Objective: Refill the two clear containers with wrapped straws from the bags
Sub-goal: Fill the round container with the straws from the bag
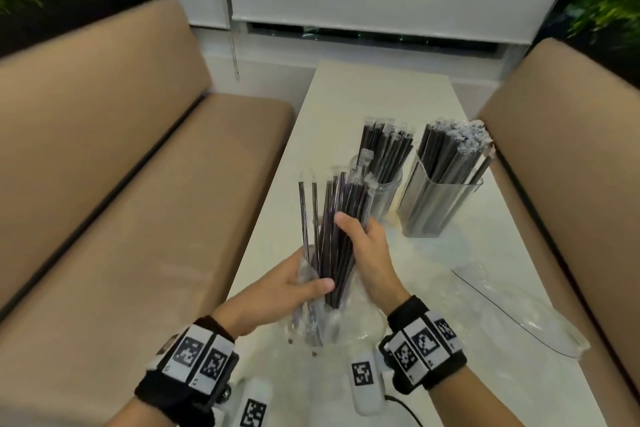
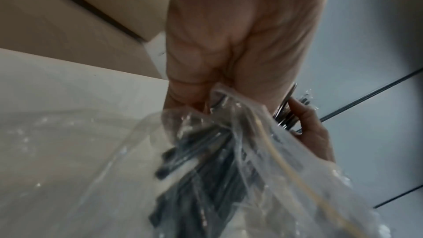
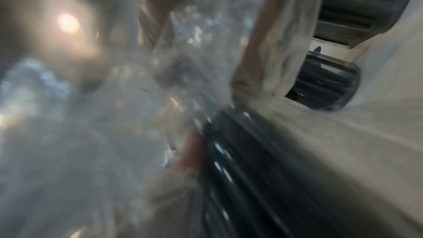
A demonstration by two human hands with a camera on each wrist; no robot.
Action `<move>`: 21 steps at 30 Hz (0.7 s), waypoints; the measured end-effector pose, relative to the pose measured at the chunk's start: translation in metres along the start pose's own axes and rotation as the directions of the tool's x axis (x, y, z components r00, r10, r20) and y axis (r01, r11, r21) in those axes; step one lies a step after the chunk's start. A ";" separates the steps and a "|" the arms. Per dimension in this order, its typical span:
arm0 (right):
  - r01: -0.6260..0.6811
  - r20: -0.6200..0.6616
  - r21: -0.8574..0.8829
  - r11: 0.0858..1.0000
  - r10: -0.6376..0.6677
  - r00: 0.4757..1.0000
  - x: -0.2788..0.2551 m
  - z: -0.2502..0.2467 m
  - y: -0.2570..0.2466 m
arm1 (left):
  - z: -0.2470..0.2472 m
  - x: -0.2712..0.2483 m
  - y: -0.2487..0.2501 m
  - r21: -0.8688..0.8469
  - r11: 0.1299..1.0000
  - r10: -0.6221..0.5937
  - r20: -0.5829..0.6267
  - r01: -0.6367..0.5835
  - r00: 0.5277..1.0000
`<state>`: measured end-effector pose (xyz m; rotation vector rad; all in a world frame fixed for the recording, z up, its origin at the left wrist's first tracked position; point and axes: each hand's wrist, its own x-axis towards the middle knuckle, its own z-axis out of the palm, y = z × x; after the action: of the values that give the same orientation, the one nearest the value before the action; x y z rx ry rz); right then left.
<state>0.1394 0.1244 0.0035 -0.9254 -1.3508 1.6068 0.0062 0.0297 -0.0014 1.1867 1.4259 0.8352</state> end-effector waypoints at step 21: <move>0.108 -0.063 -0.119 0.987 -0.116 0.991 0.029 -0.043 -0.093 | 0.019 0.018 0.014 -0.171 0.983 0.045 -0.145 -0.070 0.988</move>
<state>0.1795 0.1759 0.0879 -0.9478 -1.4333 1.4123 0.0285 0.0484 0.0032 1.0557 1.4045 1.0807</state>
